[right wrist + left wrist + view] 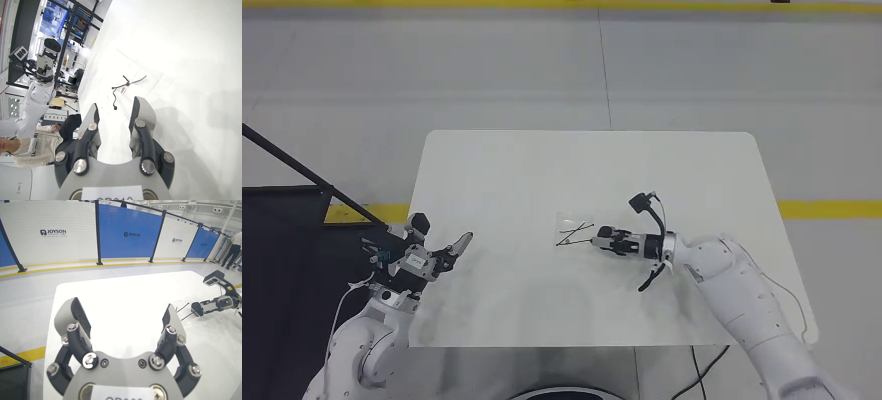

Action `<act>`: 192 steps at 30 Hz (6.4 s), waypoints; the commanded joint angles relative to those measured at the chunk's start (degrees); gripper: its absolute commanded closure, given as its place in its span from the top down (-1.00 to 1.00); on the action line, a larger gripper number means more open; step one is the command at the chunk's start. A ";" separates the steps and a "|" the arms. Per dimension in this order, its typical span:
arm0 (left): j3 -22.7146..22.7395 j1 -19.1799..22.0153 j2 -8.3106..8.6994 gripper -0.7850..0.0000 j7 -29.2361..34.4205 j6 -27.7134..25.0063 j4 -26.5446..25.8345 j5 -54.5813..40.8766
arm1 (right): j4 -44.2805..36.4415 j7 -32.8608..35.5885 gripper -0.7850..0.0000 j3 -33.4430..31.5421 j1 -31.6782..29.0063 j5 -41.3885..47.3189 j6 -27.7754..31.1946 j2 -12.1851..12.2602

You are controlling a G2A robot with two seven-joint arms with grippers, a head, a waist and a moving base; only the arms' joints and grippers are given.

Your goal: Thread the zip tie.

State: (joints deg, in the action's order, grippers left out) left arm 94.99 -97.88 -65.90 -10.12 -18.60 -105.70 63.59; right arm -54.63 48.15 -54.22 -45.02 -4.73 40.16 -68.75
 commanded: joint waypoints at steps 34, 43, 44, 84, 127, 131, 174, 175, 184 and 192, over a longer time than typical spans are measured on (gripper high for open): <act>-0.19 0.28 -0.01 1.00 0.41 -0.12 -0.53 0.20 | -6.70 -3.02 -1.00 -5.19 -5.04 -4.80 12.17 2.71; -1.26 4.13 0.79 1.00 4.59 -12.13 -4.08 4.00 | -24.86 1.11 -1.00 -14.48 -14.34 -13.45 14.87 7.49; -1.61 4.84 0.92 1.00 5.24 -14.22 -4.33 4.50 | -27.50 1.81 -1.00 -14.87 -15.51 -14.32 14.18 8.15; -27.08 27.18 6.37 0.91 21.10 -39.40 2.39 1.08 | -51.30 26.56 -1.00 -7.00 -8.00 -1.23 -10.58 17.50; -42.21 38.68 12.88 -0.24 14.41 -39.40 11.64 -3.86 | -49.25 24.79 -1.00 3.45 1.79 -3.22 -13.50 15.98; -42.82 39.15 12.86 -0.43 14.23 -39.40 11.97 -3.68 | -49.06 24.58 -1.00 3.84 2.13 -3.14 -13.42 15.87; -38.11 36.06 12.07 -1.00 -2.66 -37.94 18.95 -17.23 | -45.90 7.38 1.00 -6.58 -12.75 0.98 1.22 18.38; -37.98 35.60 11.92 -1.00 -3.02 -36.61 18.38 -18.37 | -46.47 5.90 1.00 -5.92 -13.34 -0.02 1.22 18.20; -39.55 34.79 10.08 -1.00 -6.68 -32.68 18.92 -25.10 | -42.87 -14.27 1.00 -1.08 -16.22 -6.67 4.74 15.64; -40.06 35.08 9.84 -1.00 -5.96 -33.05 19.24 -24.91 | -42.11 -15.50 1.00 -0.42 -16.13 -7.40 4.50 15.33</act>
State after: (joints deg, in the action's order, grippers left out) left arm 54.93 -62.80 -56.06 -16.08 -51.65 -86.47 38.68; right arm -96.74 32.65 -54.65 -61.14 -12.12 44.65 -53.41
